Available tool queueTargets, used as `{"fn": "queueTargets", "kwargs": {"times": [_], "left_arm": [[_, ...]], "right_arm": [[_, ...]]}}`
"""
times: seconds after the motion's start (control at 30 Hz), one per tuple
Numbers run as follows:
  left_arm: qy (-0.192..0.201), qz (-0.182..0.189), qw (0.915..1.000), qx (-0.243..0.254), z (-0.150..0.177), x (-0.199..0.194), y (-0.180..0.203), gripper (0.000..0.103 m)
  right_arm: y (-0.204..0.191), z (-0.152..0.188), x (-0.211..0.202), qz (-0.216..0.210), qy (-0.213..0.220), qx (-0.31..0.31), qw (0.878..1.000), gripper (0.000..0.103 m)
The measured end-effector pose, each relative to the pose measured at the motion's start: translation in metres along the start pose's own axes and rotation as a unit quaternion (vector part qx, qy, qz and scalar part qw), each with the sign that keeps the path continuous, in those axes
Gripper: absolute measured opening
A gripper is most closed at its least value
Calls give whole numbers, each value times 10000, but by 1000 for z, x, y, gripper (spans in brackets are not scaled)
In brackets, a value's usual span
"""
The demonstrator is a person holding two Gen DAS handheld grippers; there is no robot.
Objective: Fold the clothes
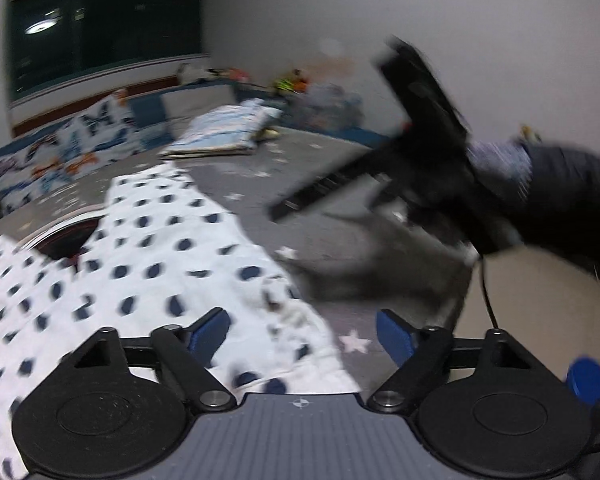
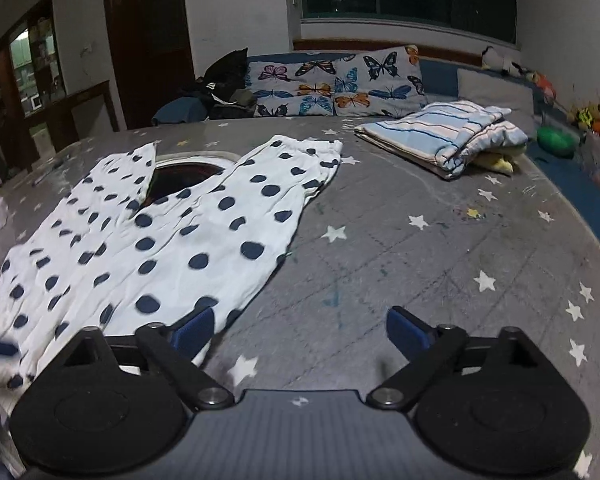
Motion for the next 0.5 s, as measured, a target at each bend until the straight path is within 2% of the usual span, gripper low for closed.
{"fn": "queueTargets", "kwargs": {"times": [0.07,0.13,0.2,0.27,0.33,0.43,0.5], "left_arm": [[-180,43,9997,150,3,14,6,71],[-408,38,9989,217,8,28,6,58],[-615,41,9978,235,15,40,4,54],[-584,141,9981,141,17,41,0,48],[-571,152,9982,43,17,38,-6,25],[-484,320,9976,-370,15,30,-20,14],[-340,407,9962,-694,12,21,-31,12]], "right_arm": [[5,-5,6,-67,-75,118,9999,88],[9,-11,13,-161,-144,243,9995,80],[13,-20,24,-238,-211,374,9988,76],[16,-30,36,-288,-260,467,9982,69],[18,-40,48,-325,-300,527,9976,62],[19,-59,70,-309,-345,529,9975,54],[18,-76,88,-315,-324,541,9975,52]]}}
Point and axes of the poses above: each gripper's, at about its wrist camera, not at the fingertips, and x roughly the way its jaws point, y to its right, z to its underside, the point moved 5 cm from there along x, roughly the way its jaws point, and after that the axes turned 9 degrees about z, right-handed, at the moved point
